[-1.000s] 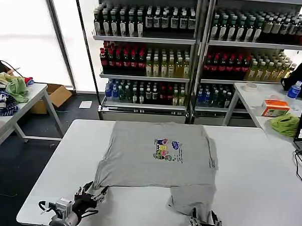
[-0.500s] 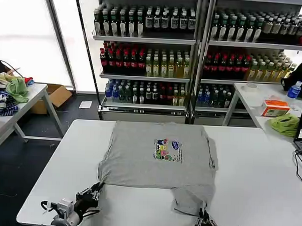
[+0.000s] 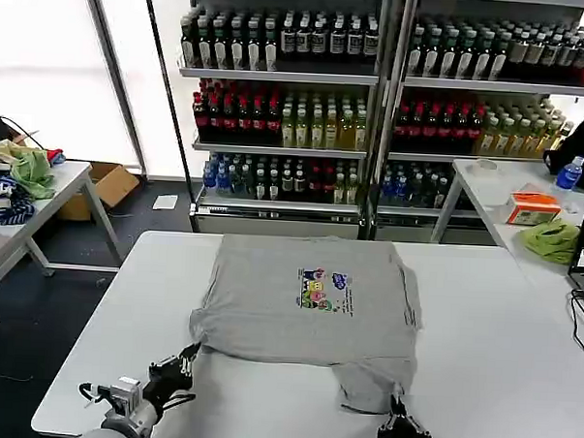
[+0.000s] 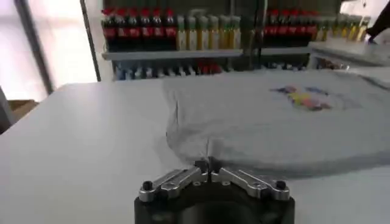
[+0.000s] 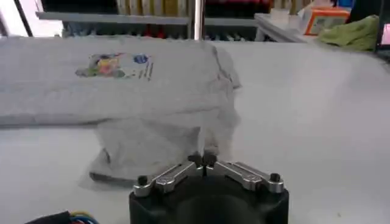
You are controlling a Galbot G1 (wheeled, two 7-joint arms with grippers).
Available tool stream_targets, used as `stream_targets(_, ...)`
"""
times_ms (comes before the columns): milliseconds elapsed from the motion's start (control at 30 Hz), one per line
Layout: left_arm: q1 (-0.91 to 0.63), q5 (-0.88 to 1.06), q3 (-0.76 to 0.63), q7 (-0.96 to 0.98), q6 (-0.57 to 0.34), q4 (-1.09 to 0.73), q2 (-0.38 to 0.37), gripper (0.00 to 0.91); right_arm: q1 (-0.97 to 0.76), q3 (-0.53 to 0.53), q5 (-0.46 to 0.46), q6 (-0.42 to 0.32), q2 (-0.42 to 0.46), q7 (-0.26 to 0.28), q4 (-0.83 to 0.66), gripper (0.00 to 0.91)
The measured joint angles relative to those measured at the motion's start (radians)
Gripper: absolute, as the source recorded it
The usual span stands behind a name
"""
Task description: Fold and organize the clothes.
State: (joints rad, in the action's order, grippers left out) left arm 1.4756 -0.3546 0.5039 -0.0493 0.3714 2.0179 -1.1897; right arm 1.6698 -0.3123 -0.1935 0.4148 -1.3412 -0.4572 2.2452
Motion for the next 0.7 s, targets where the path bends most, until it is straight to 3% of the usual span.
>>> stream_targets(333, -0.047, -0.020, -0.003, -0.004, -0.065, -0.007, -0.022, 0.000, -0.109, -0.013, 0.055, -0.020, -0.023, 0.052, -0.007, 0.000)
stream_targets(700, -0.124, -0.069, -0.018, 0.005, -0.098, -0.052, -0.037, 0.000, -0.284, -0.020, 0.054, -0.015, -0.003, 0.098, -0.088, 0.000)
